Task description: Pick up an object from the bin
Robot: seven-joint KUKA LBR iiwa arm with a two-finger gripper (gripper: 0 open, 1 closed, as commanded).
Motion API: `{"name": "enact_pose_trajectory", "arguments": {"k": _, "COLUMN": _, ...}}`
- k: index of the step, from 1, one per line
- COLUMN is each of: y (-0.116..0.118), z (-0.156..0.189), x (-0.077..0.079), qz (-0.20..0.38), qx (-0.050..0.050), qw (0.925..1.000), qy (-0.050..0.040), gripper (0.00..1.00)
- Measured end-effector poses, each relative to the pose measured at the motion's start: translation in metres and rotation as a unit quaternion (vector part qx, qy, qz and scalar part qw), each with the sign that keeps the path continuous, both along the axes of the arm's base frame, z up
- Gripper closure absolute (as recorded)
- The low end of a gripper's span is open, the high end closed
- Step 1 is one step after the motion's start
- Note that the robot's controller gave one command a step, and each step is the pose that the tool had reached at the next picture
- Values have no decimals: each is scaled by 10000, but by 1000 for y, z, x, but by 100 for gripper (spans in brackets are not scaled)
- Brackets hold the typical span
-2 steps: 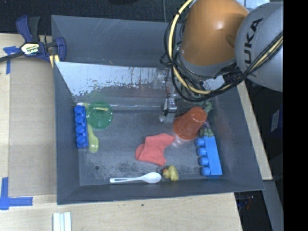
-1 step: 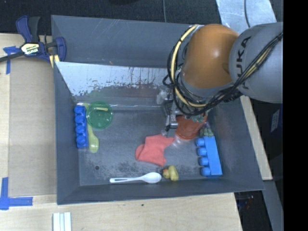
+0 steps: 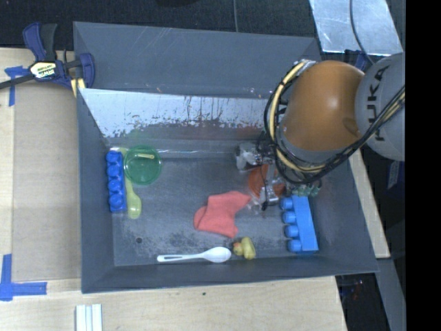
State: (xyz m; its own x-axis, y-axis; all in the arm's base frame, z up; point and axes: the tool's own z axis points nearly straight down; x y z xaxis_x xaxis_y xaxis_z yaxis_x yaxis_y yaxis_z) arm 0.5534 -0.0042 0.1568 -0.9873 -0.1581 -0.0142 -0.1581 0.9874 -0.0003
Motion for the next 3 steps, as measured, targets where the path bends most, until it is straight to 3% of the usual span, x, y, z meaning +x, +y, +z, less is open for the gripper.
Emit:
{"name": "enact_pose_trajectory", "arguments": {"k": 1, "y": -9, "z": -26, "x": 8, "qz": 379, "qx": -9, "qw": 9993, "qy": 7, "gripper": 0}}
{"name": "enact_pose_trajectory", "arguments": {"k": 2, "y": 4, "z": -90, "x": 26, "qz": -178, "qx": -4, "qw": 9998, "qy": 3, "gripper": 0}}
{"name": "enact_pose_trajectory", "arguments": {"k": 3, "y": 26, "z": -86, "x": 33, "qz": 305, "qx": -12, "qw": 9995, "qy": -71, "gripper": 100}}
